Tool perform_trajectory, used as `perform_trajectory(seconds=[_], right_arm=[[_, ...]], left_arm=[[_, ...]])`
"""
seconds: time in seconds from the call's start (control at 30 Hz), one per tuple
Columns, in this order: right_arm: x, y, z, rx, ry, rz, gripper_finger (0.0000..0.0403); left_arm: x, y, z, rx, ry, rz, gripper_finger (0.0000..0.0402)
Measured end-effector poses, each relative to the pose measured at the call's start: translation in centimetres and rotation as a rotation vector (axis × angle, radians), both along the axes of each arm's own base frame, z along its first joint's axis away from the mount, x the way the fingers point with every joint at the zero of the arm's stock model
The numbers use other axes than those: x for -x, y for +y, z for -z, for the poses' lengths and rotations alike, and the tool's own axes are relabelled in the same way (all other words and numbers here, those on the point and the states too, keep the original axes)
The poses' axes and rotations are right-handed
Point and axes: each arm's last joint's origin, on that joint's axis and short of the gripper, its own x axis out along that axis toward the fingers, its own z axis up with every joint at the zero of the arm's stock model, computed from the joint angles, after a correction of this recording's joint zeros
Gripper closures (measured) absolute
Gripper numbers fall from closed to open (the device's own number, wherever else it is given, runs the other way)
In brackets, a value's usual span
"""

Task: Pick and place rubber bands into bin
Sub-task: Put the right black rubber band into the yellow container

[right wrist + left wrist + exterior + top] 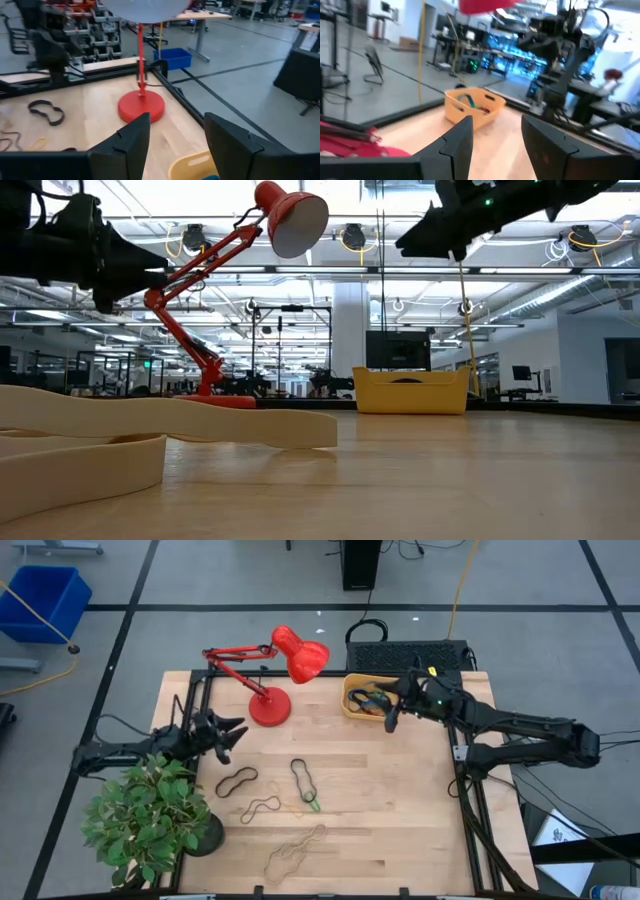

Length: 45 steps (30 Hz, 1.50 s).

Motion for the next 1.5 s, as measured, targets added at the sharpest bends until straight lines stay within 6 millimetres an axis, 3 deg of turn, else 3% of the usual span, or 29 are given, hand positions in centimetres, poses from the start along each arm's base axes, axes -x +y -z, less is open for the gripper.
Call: perform_trajectory(seconds=[0.23,0.4,0.63,0.83,1.13,1.5], right_arm=[[0.0,0.1,-0.1,0.003,-0.002,0.0,0.0219],[0.0,0.1,-0.1,0.026,0.009,-0.005,0.022],[0.0,0.1,0.0,0.056,0.036,-0.012,0.0222],[0.2,0.2,0.7,0.04,0.101,-0.017,0.0224],[0.4,0.3,1.4,0.045,0.196,-0.033,0.0219],[0.5,0.3,1.6,0.041,0.218,-0.04,0.0223]], left_arm=[[-1.7,0.0,1.4,0.083,0.148,0.031,0.0229],[-3.6,-0.1,0.4,0.078,0.255,0.075,0.0229],[-8.6,-0.2,-3.0,-0.101,0.429,0.176,0.0229],[-13.2,0.0,-3.5,-0.141,0.568,0.19,0.0229],[-18.1,0.1,-0.5,-0.107,0.732,0.237,0.0229],[-19.2,0.0,3.9,-0.036,0.911,0.278,0.0229]])
